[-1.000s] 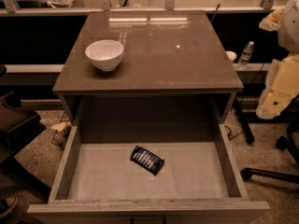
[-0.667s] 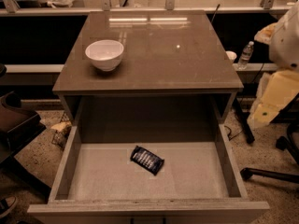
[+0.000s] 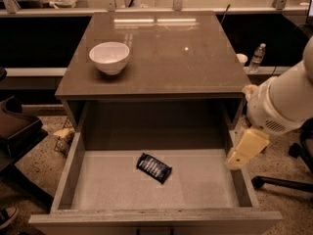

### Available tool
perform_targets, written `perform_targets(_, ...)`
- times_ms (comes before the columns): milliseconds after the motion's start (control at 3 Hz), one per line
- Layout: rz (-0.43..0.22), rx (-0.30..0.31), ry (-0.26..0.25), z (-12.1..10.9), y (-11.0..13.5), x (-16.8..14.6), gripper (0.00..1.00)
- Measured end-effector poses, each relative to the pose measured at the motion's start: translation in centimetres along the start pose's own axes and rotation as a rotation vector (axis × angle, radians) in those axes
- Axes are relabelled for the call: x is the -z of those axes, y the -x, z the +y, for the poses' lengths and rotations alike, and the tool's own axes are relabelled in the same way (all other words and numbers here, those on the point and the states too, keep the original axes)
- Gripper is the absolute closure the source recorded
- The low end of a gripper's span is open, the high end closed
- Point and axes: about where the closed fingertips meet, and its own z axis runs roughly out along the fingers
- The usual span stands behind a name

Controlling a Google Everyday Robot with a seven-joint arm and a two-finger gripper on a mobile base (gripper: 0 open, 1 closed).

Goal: Pick rxbar blueberry from top drawer and place on counter

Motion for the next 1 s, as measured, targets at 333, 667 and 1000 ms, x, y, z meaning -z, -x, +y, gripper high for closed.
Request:
perform_targets(333, -0.03, -0.003, -0.055, -1.0, 0.5, -1.0, 0.0)
perform_targets(667, -0.032, -0.002, -0.057, -1.0, 0.5, -0.9, 0.0)
perform_targets(1000, -0.037, 0.004, -0.021, -0.9, 1.7, -3.5, 0.0)
